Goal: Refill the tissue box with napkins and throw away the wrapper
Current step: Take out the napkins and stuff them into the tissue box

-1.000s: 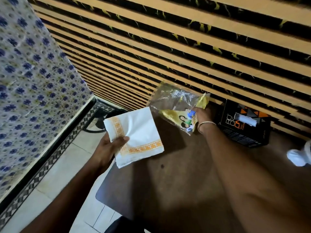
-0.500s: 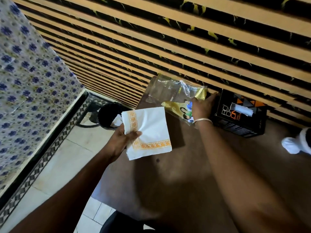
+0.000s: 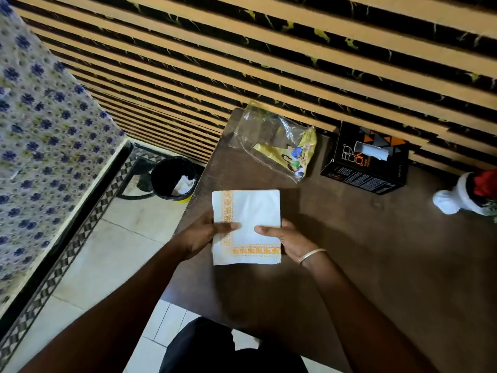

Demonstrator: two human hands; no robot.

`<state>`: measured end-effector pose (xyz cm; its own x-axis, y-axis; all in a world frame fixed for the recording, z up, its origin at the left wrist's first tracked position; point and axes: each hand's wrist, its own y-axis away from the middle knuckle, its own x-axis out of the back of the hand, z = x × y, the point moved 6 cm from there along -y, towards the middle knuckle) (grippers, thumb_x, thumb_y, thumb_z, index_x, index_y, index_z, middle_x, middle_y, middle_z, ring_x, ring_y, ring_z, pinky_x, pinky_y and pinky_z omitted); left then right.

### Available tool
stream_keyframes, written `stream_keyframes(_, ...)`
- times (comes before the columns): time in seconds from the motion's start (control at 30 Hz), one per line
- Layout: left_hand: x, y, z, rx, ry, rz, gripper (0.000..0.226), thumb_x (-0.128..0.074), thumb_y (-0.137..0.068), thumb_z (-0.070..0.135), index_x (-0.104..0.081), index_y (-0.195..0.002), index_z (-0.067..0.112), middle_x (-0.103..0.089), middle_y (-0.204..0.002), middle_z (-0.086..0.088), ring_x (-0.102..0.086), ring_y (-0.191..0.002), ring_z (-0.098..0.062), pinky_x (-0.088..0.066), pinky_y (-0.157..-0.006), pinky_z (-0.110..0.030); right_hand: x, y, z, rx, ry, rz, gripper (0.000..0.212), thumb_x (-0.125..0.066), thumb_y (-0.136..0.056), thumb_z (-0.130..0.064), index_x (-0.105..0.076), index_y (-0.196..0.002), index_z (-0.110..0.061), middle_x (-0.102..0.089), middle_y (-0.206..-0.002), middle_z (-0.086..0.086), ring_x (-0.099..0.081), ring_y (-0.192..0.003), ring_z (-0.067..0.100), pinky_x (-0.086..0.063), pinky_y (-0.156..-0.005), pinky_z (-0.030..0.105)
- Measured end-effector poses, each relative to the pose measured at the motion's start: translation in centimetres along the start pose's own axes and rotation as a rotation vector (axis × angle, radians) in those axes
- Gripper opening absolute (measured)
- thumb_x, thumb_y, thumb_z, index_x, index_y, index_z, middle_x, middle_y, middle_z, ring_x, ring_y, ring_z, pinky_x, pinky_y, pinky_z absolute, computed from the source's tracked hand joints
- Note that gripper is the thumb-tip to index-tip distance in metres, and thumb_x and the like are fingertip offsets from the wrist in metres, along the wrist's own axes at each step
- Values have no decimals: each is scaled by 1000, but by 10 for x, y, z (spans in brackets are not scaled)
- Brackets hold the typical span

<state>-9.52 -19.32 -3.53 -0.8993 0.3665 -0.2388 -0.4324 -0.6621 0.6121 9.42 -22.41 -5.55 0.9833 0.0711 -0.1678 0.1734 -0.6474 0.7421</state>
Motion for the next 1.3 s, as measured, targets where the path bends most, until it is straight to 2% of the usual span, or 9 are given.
stream_keyframes(0.13, 0, -2, -14, -55, -65, 104, 43, -71, -86, 4, -60, -127, 9, -73, -117, -9, -69, -108, -31, -59, -83, -36, 2, -1, 10, -10, 166, 113, 32, -76, -85, -17, -51, -105, -21, -68, -106, 0, -68, -94, 18, -56, -85, 39)
stream_keyframes(0.3, -7, 14, -5, -284, -341, 372, 26, -67, -91, 11, -62, -117, 9, -71, -112, 2, -68, -100, -9, -54, -95, -37, -3, 8, 2, 224, 432, 324, 75, -76, -83, -33, -38, -142, -9, -54, -141, 9, -53, -128, 27, -45, -107, 44)
stream_keyframes(0.47, -29, 47, 7, -570, -620, 547, 50, -65, -86, 19, -49, -127, -5, -59, -113, 1, -55, -99, 5, -42, -79, 2, 3, 19, 19, 365, 537, 678, 93, -40, -74, -89, -69, -99, -3, -74, -98, 15, -71, -95, 30, -56, -80, 42)
stream_keyframes(0.6, -23, 42, -20, -480, -662, 496, 66, -56, -85, 39, -45, -136, -1, -60, -129, -10, -60, -118, -22, -44, -96, -18, 4, 1, 49, 345, 521, 652, 88, -46, -77, -84, -70, -102, -4, -74, -99, 15, -70, -96, 30, -55, -81, 43)
stream_keyframes(0.87, -19, 31, -36, -405, -662, 464, 68, -51, -84, 53, -57, -127, 0, -69, -121, -4, -67, -107, -15, -42, -84, 0, -1, 11, 45, 328, 623, 631, 73, -46, -90, -68, -70, -75, 1, -71, -70, 19, -68, -68, 32, -46, -64, 35)
stream_keyframes(0.97, -13, 26, -25, -332, -550, 514, 47, -61, -90, 45, -59, -124, 12, -73, -109, 4, -69, -96, -3, -49, -77, -7, 4, 29, 17, 413, 426, 625, 54, -69, -87, -45, -63, -120, -2, -67, -117, 5, -60, -110, 14, -42, -97, 19)
stream_keyframes(1.03, -10, 18, -21, -287, -422, 471, 33, -66, -92, 29, -58, -121, 15, -74, -105, 6, -70, -92, 0, -55, -78, -15, 9, 27, 19, 283, 310, 523, 80, -71, -88, -36, -31, -150, -3, -47, -142, 5, -42, -133, 13, -27, -97, 7)
stream_keyframes(1.2, 13, -17, -58, -89, -291, 343, 60, -76, -76, 44, -54, -123, 16, -72, -115, -6, -71, -102, -26, -56, -88, -56, 6, 13, 48, 47, 269, 408, 117, -68, -63, -78, -29, -152, -12, -48, -149, 8, -53, -129, 27, -51, -100, 42)
stream_keyframes(1.3, 6, -13, -49, -47, -344, 418, 51, -72, -84, 40, -51, -119, 10, -70, -115, -9, -69, -100, -28, -56, -89, -52, 2, 15, 46, 32, 430, 476, 92, -58, -87, -60, -22, -154, -9, -48, -146, 17, -51, -129, 36, -47, -99, 40)
